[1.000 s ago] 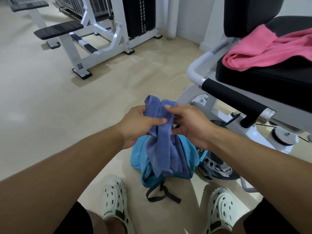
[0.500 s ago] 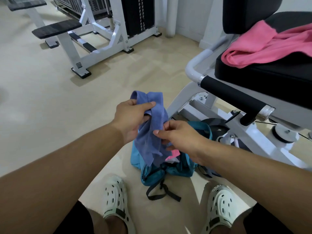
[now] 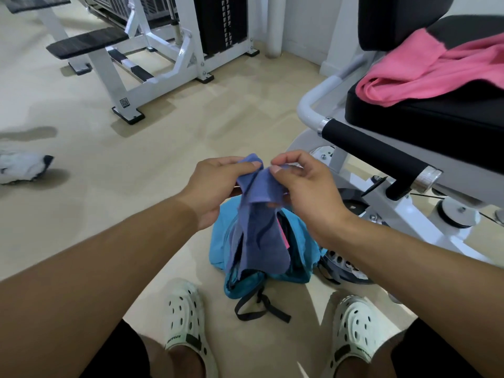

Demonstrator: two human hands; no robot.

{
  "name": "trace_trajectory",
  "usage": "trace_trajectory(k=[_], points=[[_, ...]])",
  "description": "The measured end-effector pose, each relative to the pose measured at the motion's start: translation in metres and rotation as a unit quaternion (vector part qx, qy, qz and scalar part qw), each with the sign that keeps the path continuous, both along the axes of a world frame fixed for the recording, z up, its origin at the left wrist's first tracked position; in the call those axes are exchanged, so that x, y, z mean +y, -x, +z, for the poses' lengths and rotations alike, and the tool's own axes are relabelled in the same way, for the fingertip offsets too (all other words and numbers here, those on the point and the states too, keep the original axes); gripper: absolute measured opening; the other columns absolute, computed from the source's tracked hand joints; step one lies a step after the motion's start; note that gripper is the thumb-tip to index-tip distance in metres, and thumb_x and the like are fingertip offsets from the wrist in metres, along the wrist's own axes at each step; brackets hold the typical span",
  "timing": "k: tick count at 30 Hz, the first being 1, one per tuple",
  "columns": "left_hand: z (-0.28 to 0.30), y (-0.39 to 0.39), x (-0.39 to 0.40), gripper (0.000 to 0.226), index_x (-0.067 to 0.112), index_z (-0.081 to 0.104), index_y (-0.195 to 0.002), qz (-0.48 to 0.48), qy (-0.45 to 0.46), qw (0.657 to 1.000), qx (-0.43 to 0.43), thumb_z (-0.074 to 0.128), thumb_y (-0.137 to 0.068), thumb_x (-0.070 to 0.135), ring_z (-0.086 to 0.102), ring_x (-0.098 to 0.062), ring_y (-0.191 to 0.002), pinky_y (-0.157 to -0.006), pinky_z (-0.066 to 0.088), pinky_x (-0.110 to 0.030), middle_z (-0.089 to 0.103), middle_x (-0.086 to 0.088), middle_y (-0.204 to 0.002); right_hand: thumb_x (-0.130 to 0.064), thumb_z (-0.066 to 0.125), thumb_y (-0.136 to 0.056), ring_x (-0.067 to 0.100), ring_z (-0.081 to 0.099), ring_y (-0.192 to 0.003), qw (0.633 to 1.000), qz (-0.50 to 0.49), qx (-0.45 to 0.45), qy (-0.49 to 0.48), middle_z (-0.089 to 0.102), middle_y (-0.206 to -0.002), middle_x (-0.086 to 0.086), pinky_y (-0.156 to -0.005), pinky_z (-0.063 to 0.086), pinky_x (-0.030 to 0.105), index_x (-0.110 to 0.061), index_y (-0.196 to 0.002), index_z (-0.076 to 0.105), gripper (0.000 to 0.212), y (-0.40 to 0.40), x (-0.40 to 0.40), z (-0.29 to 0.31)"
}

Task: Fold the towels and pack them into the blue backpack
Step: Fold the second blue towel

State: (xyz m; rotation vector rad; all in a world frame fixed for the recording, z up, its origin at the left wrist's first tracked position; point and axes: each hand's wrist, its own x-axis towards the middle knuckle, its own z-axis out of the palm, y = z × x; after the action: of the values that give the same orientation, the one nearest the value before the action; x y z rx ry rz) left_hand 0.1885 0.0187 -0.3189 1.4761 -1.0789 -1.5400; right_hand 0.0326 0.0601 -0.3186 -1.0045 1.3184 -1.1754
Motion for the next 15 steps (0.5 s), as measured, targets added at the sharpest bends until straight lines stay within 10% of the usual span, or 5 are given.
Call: trace_trajectory(k=[6,15], points=[[0.008,0.000,0.001,0.017,0.020,0.083,-0.077,0.020,-0.067,0.994,0.087,0.072,-0.090,0.017,0.070,-0.016,-0.082,-0.080,0.055,-0.032,0.076,0.000,-0.089,0.016,0.047,-0.090,0.017,0.070,-0.075,0.994,0.091,0.042,0.049,0.074,-0.096,-0.001,-0.068,0.059,0.029,-0.015,-0.108,0.065,0.041,0.003,0.002,0.003],[0.009,0.000,0.007,0.024,0.014,0.077,-0.113,-0.085,-0.017,0.995,0.042,0.057,-0.100,0.019,0.069,-0.013,-0.087,-0.093,0.055,-0.032,0.077,-0.002,-0.108,-0.034,0.072,-0.092,0.004,0.057,-0.091,0.936,0.042,0.311,0.161,0.060,-0.093,-0.010,-0.074,0.043,0.011,-0.028,-0.085,0.068,0.009,0.011,-0.002,-0.002]])
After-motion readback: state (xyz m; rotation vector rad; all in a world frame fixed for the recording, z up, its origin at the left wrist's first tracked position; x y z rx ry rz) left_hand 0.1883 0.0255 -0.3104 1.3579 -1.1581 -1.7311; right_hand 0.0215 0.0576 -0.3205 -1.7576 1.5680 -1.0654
